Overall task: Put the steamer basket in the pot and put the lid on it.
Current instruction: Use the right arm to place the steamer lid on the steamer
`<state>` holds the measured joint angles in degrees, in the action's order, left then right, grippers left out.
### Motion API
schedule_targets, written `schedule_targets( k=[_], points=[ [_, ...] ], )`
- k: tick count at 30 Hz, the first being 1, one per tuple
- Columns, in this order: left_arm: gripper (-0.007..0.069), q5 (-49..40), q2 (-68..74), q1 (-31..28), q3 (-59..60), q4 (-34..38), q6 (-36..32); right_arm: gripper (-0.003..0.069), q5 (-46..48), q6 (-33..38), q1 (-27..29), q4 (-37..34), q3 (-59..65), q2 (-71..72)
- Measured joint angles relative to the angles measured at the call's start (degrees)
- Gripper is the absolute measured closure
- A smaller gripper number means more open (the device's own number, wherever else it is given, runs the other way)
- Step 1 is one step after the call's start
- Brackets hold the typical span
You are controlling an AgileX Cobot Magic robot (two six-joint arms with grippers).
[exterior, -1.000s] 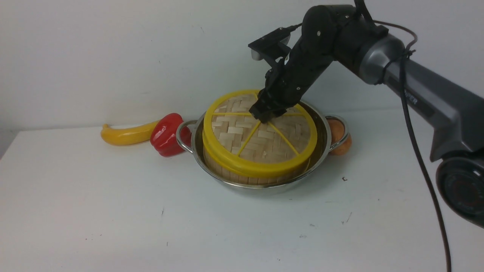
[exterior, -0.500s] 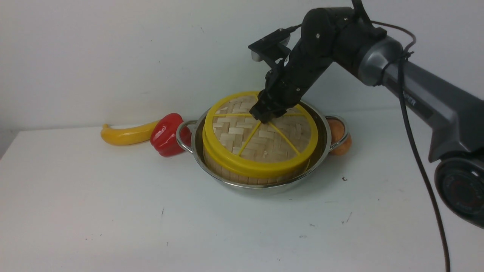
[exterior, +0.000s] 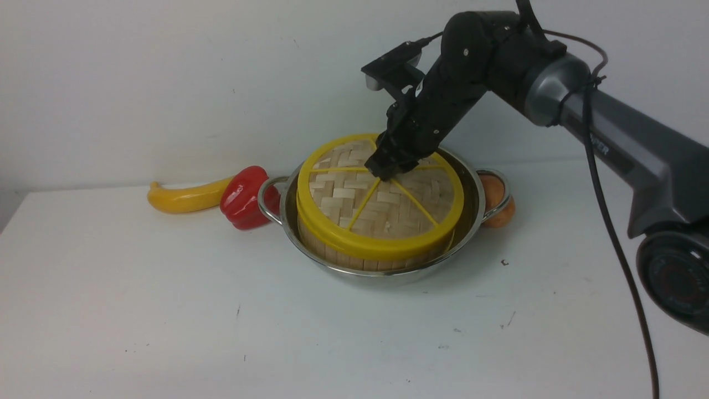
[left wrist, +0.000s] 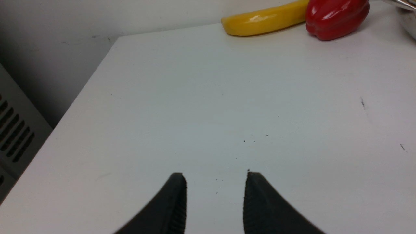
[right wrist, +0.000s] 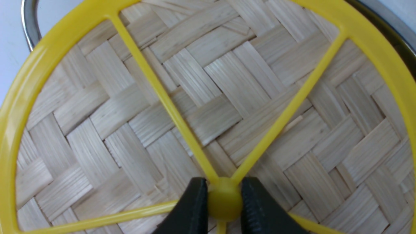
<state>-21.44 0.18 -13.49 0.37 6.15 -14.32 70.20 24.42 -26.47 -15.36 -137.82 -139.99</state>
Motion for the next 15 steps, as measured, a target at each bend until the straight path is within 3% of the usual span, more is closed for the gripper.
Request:
schedule_targets(
  k=[15],
  points=[
    [0.0384,0.0,0.0,0.0,0.0,0.0,0.0,0.0515,-1.2,1.7,0.0,-0.9,0.1,-0.3]
  ],
)
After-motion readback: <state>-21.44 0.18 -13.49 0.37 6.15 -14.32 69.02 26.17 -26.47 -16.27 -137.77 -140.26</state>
